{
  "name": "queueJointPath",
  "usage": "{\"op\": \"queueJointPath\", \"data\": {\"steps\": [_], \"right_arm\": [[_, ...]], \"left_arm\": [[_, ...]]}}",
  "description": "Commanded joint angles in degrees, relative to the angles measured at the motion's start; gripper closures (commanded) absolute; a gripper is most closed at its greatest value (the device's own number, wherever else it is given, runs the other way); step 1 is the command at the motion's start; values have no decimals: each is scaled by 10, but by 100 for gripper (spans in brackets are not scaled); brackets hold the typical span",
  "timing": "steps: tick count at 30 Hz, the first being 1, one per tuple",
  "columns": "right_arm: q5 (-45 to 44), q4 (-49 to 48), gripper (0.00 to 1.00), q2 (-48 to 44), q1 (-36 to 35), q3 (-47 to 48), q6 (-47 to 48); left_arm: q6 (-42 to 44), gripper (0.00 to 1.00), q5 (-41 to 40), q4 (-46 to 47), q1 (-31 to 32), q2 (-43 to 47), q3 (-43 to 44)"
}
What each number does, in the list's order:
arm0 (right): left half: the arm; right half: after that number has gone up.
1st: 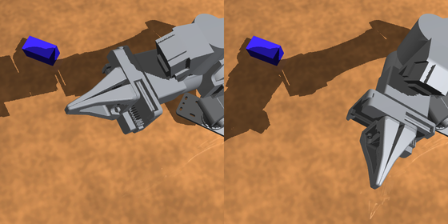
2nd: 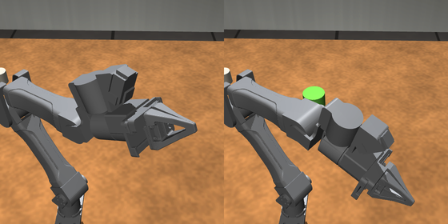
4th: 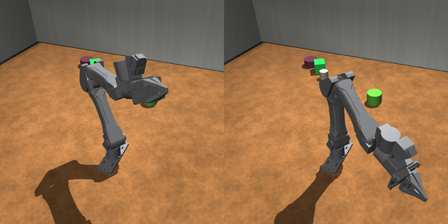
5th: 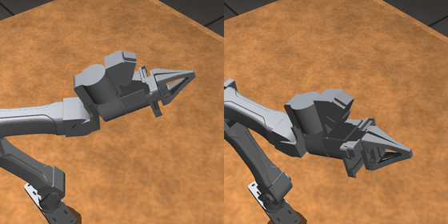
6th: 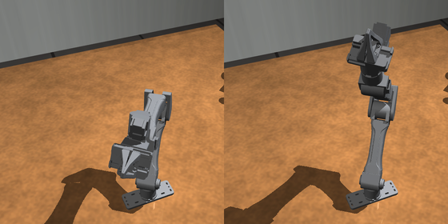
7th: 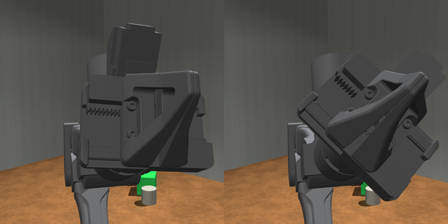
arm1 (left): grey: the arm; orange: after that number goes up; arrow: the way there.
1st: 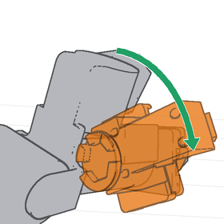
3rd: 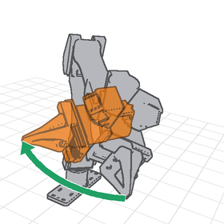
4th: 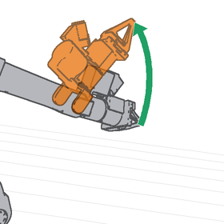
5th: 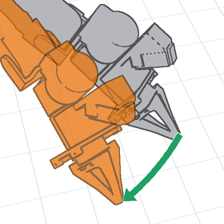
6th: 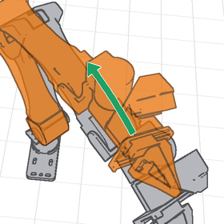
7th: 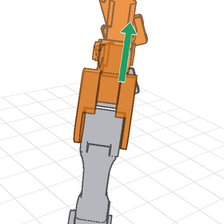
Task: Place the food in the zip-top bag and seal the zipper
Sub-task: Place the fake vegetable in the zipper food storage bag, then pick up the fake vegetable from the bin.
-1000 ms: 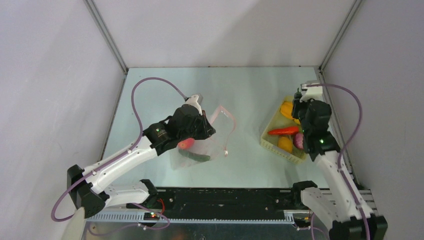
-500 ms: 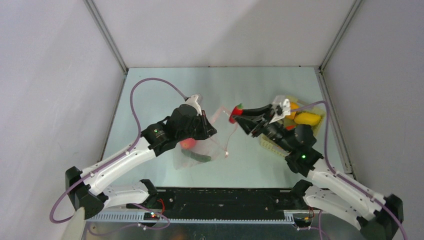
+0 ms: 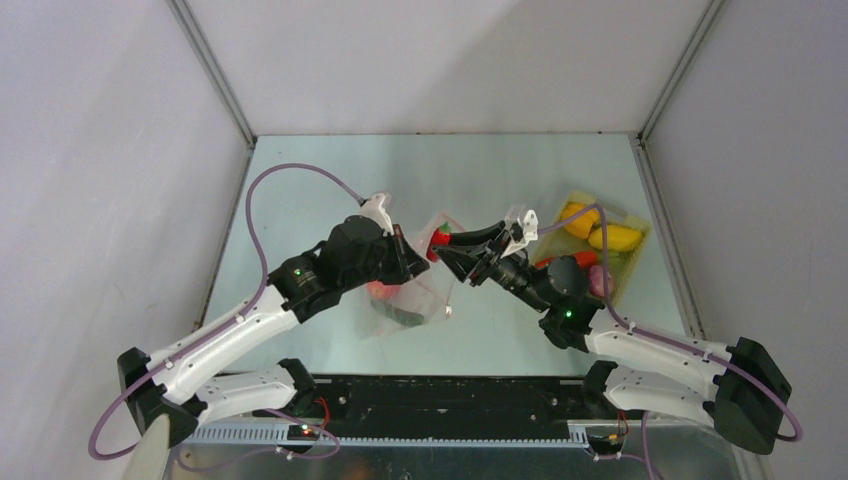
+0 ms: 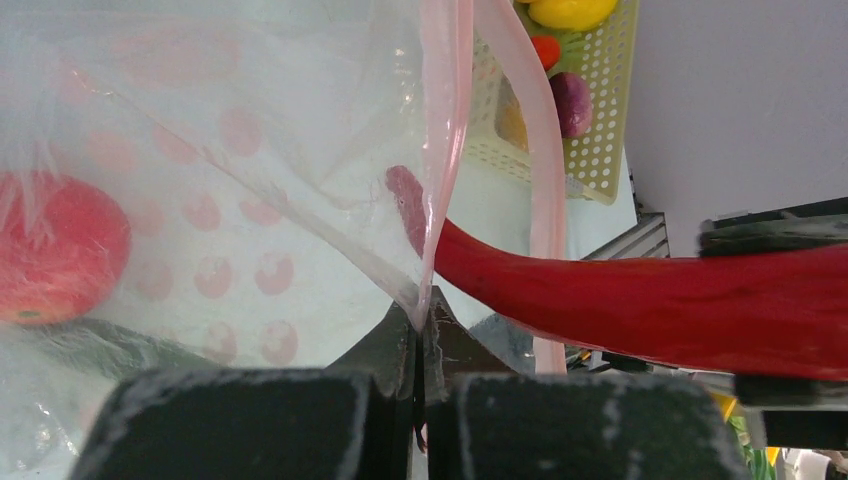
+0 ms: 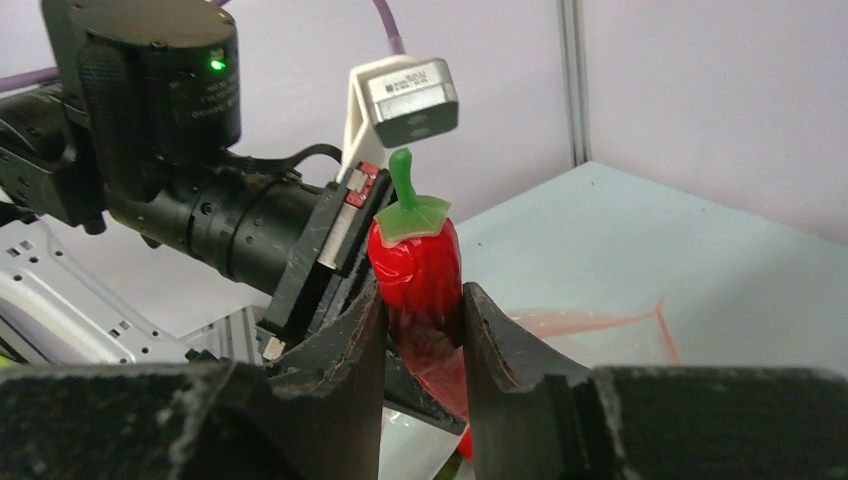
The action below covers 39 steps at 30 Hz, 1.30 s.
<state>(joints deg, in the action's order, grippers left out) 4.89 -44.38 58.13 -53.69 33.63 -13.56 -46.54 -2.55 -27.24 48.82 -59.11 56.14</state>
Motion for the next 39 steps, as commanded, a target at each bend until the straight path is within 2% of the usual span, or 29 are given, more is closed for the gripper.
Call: {"op": "queueJointPath", "data": {"steps": [1,2,5,8,10,12,13,15,19,23,25,30,35,39], "right_arm": [[-45,-7,63,-5,-14,-7,-6],[-46,-3,59,-2,-16,-7,-6],[-48,4,54,2,-21,-7,-4],[-49,7,42,-3,-23,-7,-2],[-58,14,33,-9,-23,-7,-2],[-75,23,19,-15,-23,-7,-1],[-87,27,5,-20,-23,-7,-1],[-115,39,1,-29,-23,-7,-10],[-174,80,0,-63,-11,-7,-56],[-148,181,0,-111,43,4,-87],[-145,264,1,-130,83,19,-113],[-259,483,1,-164,138,50,-154],[-350,721,1,-163,213,104,-243],[-365,836,1,-135,289,140,-215]], "left_arm": [[-8,100,3,27,-3,17,-4],[-9,100,3,28,-3,17,-5],[-10,100,3,29,-3,18,-5],[-11,100,3,30,-3,21,-7],[-11,100,3,31,-3,23,-7],[-10,100,3,31,-2,25,-5],[-10,100,3,30,-3,25,-5],[-10,100,2,28,-2,26,-5],[-10,100,-3,21,-2,28,-5],[-9,100,-9,20,-2,34,-7],[-9,100,-10,19,-3,34,-7],[-10,100,-12,17,-3,30,-8],[-11,100,-12,16,-3,23,-8],[-10,100,-14,14,-2,22,-10]]}}
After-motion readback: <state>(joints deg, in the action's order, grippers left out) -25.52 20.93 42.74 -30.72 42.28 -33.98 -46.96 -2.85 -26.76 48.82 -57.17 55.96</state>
